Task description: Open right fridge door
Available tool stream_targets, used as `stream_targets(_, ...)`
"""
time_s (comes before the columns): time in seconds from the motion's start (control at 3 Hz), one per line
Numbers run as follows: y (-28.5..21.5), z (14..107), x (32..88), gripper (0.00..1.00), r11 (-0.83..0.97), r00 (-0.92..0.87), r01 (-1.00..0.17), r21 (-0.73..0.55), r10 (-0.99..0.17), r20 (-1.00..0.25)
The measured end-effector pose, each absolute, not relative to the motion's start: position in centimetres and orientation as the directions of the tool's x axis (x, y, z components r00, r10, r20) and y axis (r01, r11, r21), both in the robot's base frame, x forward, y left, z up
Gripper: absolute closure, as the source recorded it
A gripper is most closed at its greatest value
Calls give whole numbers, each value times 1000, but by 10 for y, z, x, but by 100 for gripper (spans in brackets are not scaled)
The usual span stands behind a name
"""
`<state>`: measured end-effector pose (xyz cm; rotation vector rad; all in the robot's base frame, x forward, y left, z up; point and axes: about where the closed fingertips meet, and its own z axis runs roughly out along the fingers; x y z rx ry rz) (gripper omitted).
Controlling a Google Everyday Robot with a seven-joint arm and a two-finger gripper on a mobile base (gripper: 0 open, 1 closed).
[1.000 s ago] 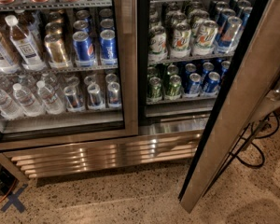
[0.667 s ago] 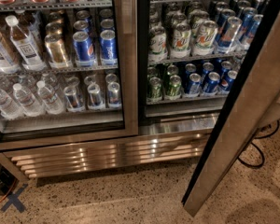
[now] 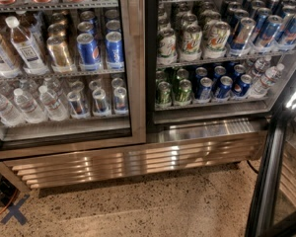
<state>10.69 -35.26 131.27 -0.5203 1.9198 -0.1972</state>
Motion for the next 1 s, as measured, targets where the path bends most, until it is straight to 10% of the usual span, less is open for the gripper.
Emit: stream_targets(1.0,-376,1373,85,0,898,-219,-33,-439,-435,-873)
